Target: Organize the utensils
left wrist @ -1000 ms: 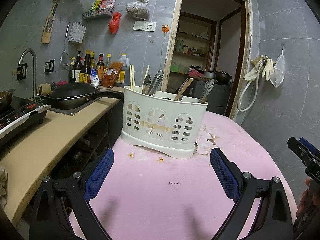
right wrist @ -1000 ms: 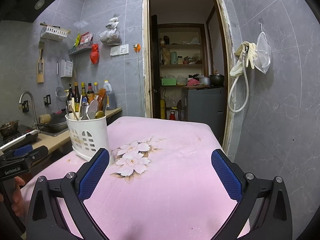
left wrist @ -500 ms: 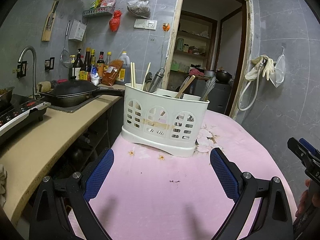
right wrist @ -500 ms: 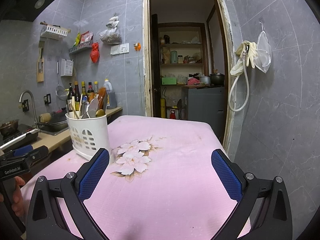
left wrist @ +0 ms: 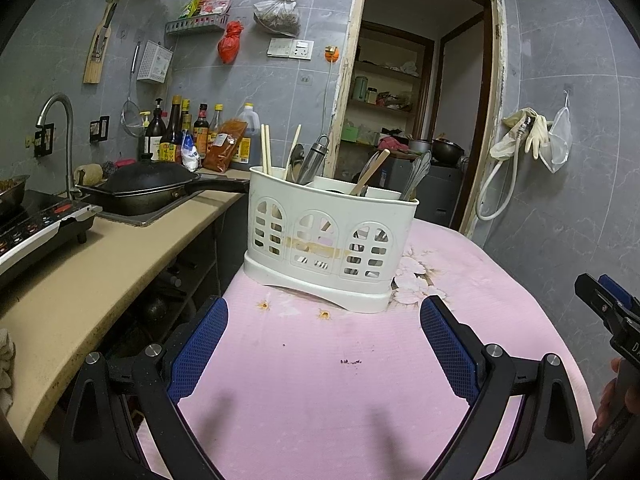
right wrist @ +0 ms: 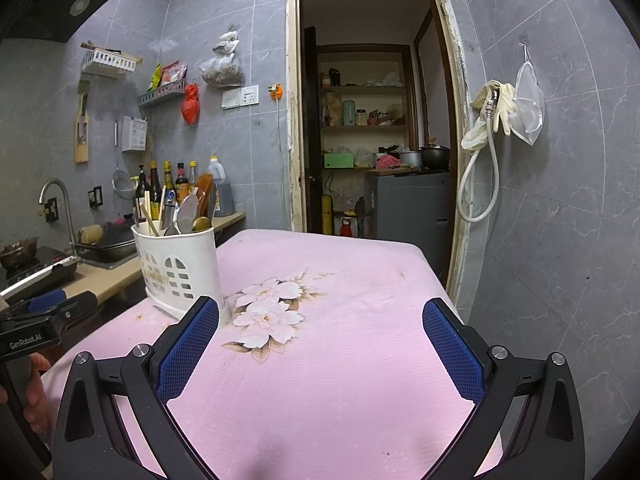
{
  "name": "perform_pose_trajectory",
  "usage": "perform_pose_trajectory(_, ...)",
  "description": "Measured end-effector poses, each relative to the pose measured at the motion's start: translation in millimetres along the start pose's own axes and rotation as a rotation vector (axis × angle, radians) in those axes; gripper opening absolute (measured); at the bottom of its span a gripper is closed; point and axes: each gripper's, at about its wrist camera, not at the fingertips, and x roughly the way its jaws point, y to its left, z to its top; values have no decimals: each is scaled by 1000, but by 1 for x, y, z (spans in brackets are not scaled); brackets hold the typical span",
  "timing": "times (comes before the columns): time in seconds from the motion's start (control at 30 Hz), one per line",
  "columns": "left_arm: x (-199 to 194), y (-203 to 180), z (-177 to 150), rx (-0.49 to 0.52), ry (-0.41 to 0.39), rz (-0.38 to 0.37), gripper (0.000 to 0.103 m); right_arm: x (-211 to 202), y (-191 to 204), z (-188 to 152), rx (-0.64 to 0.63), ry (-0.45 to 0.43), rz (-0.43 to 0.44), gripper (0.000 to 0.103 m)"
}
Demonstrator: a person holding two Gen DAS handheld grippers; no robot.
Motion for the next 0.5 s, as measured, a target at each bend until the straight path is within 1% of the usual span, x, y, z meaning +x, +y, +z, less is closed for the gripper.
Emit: perform_pose_trajectory(0.5, 1, -1, -1, 1, 4, 0, 94, 2, 2, 1, 0, 2, -1, 103)
